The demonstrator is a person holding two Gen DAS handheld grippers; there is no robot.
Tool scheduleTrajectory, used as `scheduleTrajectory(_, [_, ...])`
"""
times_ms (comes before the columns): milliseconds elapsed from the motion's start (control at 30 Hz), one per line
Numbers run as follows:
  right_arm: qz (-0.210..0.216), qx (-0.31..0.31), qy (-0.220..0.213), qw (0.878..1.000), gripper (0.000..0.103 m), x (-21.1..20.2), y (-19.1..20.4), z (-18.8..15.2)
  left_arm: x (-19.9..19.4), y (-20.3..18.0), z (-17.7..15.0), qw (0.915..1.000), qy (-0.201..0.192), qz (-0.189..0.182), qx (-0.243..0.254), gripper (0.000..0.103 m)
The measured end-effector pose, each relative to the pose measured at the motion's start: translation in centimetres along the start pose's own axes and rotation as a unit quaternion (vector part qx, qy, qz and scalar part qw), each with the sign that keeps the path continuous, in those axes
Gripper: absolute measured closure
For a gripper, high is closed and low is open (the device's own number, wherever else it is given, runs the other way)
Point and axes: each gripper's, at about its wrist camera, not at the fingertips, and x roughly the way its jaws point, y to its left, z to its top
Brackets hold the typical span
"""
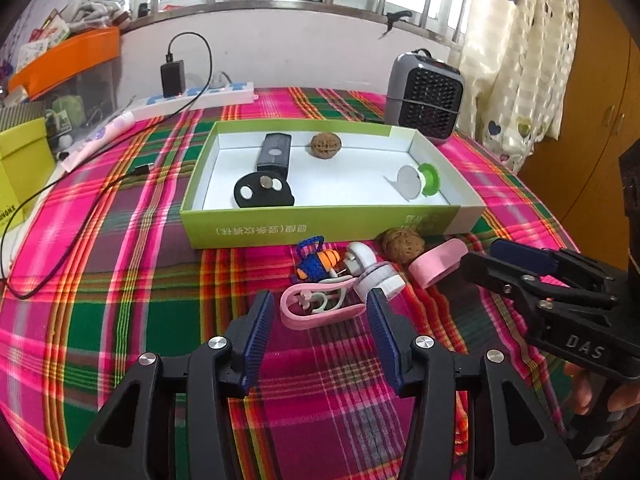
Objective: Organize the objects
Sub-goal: 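Move the left tool to the pink earphones while the right tool approaches the pink oblong case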
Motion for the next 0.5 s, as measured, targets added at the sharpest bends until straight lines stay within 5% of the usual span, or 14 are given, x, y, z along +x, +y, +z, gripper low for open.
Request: scheduleTrajectory(500, [-0.002,0.007,0.006,1.0,0.051,0.3,-0.3,-0.1,-1.0,-1.9,-1.6,0.9968,0.019,-0.071,0.03,0.056])
